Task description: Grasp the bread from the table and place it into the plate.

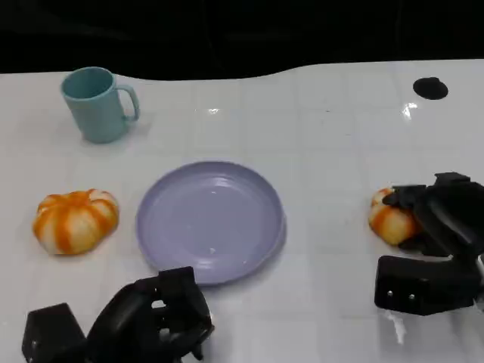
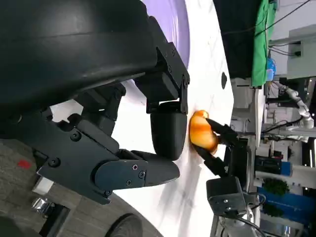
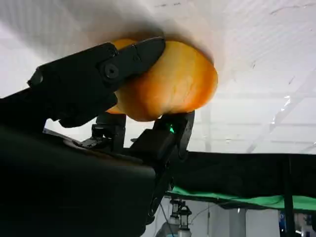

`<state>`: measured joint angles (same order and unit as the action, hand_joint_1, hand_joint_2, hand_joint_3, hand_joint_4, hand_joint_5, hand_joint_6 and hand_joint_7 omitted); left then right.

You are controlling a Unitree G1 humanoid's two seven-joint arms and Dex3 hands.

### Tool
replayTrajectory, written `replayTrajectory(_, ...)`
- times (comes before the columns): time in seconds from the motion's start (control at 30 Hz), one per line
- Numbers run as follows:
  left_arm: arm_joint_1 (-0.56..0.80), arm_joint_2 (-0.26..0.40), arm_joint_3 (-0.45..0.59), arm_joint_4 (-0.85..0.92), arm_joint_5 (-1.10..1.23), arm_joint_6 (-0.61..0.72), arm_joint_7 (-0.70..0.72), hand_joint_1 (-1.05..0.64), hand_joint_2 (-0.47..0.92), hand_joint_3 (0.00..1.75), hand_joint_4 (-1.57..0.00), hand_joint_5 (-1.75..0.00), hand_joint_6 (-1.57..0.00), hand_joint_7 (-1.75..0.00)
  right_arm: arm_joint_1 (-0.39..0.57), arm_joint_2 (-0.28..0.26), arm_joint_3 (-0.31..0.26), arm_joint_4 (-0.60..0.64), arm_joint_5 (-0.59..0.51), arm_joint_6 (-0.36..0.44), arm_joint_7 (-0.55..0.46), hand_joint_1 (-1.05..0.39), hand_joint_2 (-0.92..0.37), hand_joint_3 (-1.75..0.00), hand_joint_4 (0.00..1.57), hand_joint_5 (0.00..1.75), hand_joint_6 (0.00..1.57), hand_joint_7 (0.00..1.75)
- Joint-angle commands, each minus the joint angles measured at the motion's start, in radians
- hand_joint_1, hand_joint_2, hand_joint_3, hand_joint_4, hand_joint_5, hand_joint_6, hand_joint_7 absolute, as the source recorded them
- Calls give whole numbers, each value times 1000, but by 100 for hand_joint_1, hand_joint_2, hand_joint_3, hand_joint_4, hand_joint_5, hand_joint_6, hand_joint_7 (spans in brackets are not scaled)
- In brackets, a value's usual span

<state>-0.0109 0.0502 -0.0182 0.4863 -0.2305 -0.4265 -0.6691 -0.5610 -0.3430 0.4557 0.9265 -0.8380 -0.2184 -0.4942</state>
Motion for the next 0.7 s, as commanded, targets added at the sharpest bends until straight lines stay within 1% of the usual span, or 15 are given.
replayTrajectory(0.03, 11, 11, 3, -5, -1, -9, 1, -51, 64, 67, -79, -175, -77, -138, -15, 5, -3, 30, 25, -20, -58, -19, -92, -5, 83, 175, 71, 153)
replayTrajectory(0.13, 9, 12, 2, 0, 4, -20, 3, -51, 64, 68, -79, -175, -77, -138, -15, 21, -23, 39, 56, -57, -109, -12, -90, -4, 84, 175, 72, 161)
replayTrajectory(0.17, 9, 12, 1, 0, 5, -20, 5, -52, 64, 68, -79, -175, -77, -138, -12, 28, -36, 36, 78, -83, -119, -8, -90, -4, 85, 175, 73, 162)
replayTrajectory(0.2, 9, 13, 0, -1, 6, -18, 6, -52, 64, 69, -79, -175, -77, -138, -10, 33, -45, 21, 96, -92, -114, -6, -90, -4, 87, 175, 75, 162)
replayTrajectory(0.27, 9, 13, -1, -2, 7, -12, 10, -53, 64, 69, -79, -175, -77, -138, -3, 43, -57, -12, 122, -116, -113, -5, -90, -11, 89, 175, 81, 151)
replayTrajectory(0.3, 9, 13, -1, -2, 7, -11, 11, -53, 64, 69, -79, -175, -77, -139, -1, 46, -60, -23, 130, -126, -113, -4, -84, -23, 90, 175, 84, 146)
replayTrajectory(0.33, 9, 13, -1, -3, 6, -9, 11, -53, 64, 69, -79, -175, -77, -139, 4, 52, -65, -46, 139, -132, -108, -3, -65, -61, 90, 175, 86, 143)
replayTrajectory(0.37, 9, 12, -1, -1, 5, -9, 10, -53, 63, 69, -79, -175, -77, -139, 10, 58, -70, -72, 150, -140, -99, -3, -55, -82, 91, 175, 86, 143)
replayTrajectory(0.43, 9, 13, -2, -2, 10, -13, 13, -53, 63, 69, -79, -175, -77, -139, 22, 68, -78, -118, 170, -155, -82, -1, -43, -107, 91, 175, 83, 150)
replayTrajectory(0.5, 7, 15, -2, 2, 11, -19, 11, -53, 64, 69, -79, -175, -77, -139, 34, 83, -81, -168, 186, -161, -66, 0, -39, -114, 93, 175, 82, 155)
replayTrajectory(0.57, 5, 15, 0, 6, 4, -19, 3, -52, 63, 69, -79, -175, -76, -139, 47, 98, -84, -215, 202, -155, -40, -1, -37, -119, 92, 175, 80, 159)
replayTrajectory(0.6, 5, 14, 1, 7, -2, -15, 0, -52, 63, 69, -79, -175, -76, -139, 50, 107, -84, -231, 204, -159, -34, -1, -37, -120, 92, 175, 80, 159)
replayTrajectory(0.7, 6, 15, 3, 6, -10, -10, -4, -51, 63, 70, -79, -175, -76, -139, 50, 132, -80, -262, 215, -183, -11, -2, -33, -132, 95, 175, 79, 164)
